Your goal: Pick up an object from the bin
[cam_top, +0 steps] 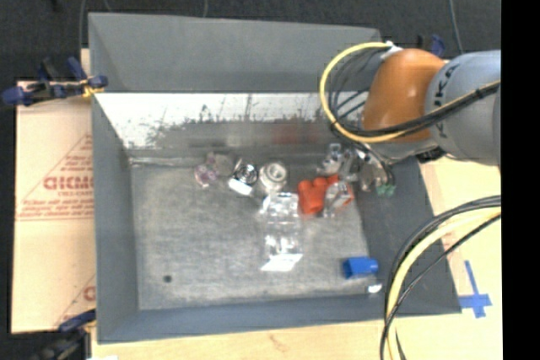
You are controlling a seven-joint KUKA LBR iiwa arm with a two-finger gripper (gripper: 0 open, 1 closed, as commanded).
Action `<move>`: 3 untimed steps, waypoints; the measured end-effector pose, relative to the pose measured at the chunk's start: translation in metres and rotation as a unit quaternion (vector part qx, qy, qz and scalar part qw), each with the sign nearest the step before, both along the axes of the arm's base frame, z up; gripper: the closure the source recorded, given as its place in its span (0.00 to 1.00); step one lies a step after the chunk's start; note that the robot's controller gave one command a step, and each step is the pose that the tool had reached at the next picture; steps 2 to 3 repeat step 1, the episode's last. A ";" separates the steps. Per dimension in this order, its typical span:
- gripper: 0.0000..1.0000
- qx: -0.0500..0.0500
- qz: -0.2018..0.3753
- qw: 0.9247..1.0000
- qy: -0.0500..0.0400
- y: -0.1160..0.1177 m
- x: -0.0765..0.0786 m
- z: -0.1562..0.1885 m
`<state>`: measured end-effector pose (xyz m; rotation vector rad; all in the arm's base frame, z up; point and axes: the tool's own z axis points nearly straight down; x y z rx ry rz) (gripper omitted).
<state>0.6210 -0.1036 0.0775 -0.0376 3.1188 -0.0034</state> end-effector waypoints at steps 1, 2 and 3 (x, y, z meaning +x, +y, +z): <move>1.00 0.000 0.000 1.000 0.005 -0.002 0.003 0.059; 1.00 0.000 0.000 1.000 0.005 -0.002 0.003 0.059; 1.00 0.000 0.000 1.000 0.005 -0.002 0.003 0.059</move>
Offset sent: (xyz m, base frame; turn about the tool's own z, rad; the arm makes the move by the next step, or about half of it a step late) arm 0.0000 -0.0001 0.0539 0.0000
